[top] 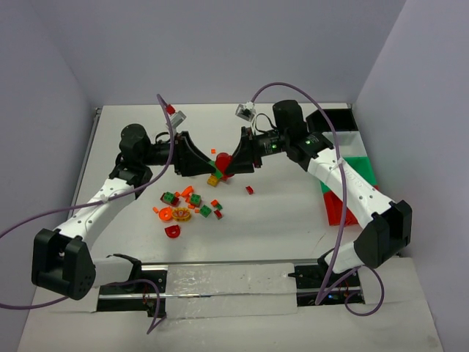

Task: Sort the legos into containers by color

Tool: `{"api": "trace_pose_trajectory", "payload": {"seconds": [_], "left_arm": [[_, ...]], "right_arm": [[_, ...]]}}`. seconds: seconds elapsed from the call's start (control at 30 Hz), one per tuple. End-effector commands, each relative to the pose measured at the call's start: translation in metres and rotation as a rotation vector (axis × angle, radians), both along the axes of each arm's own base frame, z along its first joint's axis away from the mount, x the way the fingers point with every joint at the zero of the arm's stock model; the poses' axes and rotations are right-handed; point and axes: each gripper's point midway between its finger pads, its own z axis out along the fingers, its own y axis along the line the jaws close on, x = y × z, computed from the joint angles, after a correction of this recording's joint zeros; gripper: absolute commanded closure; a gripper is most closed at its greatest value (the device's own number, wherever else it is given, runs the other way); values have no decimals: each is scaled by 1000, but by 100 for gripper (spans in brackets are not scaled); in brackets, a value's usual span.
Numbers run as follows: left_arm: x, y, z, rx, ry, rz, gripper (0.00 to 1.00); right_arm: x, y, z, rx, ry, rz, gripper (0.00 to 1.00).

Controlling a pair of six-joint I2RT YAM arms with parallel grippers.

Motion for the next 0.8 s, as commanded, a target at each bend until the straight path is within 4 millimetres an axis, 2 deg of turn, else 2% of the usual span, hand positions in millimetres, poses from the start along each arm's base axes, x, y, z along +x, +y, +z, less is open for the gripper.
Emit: {"api": "trace_pose_trajectory", "payload": {"seconds": [0.0,0.17,0.33,0.37,0.4,0.43,0.47,0.5,0.57,0.6,0.67,0.7,0.73,0.77], "left_arm": [[-1,-1,-3,45,-64,-30,100],[-2,3,-29,116,-40,-37,100],[3,7,-48,180,-59,-16,100],[6,8,-52,195,-62,-1,100],[6,8,-53,203,-70,-1,100],[11,9,-54,221,-99,19,100],[16,11,-58,251,-115,49,100],[17,12,-57,256,-122,56,100],[27,15,-61,297,-141,111,100],[30,16,-62,311,-146,129,100],[36,18,-61,327,-160,156,100],[37,18,-60,330,-164,161,100],[39,18,-59,334,-166,172,100],[41,18,-58,338,-168,179,100]], "right_arm": [[9,-12,17,20,-68,-47,100],[25,-54,18,10,-88,-153,100],[34,-109,6,-50,-109,-275,100],[30,-121,-5,-99,-69,-308,100],[34,-130,-6,-112,-114,-323,100],[38,-152,-21,-208,-141,-380,100],[38,-177,-46,-358,-148,-438,100],[39,-186,-50,-390,-147,-458,100],[41,-244,-90,-655,-119,-590,100],[36,-265,-109,-752,-91,-611,100],[28,-307,-130,-918,-48,-678,100],[23,-323,-138,-965,-27,-699,100],[14,-352,-144,-1018,18,-764,100],[8,-368,-148,-1059,37,-777,100]]}}
